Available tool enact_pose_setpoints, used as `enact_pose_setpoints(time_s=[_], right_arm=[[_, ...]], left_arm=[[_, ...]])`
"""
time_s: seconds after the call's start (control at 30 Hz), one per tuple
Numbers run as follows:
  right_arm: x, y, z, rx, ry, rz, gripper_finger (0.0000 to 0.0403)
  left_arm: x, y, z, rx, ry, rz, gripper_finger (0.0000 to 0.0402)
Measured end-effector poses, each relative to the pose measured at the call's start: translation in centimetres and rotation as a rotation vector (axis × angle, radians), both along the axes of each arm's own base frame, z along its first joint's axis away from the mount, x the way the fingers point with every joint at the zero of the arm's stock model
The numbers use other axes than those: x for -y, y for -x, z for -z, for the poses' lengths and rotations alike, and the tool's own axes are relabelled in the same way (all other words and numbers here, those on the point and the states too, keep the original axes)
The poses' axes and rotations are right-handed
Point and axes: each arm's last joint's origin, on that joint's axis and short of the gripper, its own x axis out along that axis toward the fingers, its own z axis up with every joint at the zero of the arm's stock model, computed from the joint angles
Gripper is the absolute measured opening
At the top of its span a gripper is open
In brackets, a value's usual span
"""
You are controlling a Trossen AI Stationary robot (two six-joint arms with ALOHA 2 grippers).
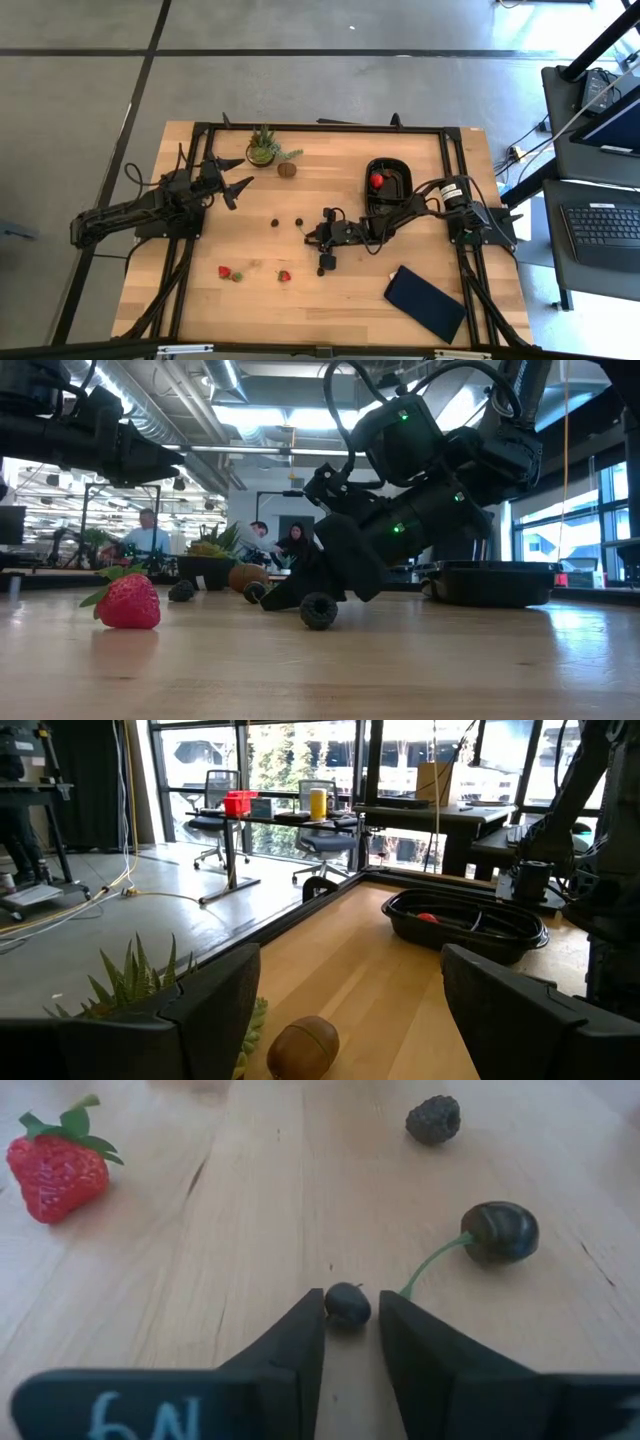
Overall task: Pick and placing Produce into tupperware
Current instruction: Put the blueberry into the black bin
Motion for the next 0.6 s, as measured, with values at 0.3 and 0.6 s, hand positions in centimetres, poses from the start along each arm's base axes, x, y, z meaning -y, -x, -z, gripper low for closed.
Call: enact_pose_setpoints(time_s=[0.3, 0.6], right_arm=[[0.1, 0.0, -0.2, 0.003, 0.003, 0.007, 0.0079], [0.3, -0.1, -3.8, 0.092, 0.012, 0.002, 0.0066]], left_arm=[[0.0, 0.0, 0.0, -0.025, -0.043, 0.000, 0.0302], [0.0, 0.0, 0.0, -0.026, -0.045, 0.000, 0.0302]])
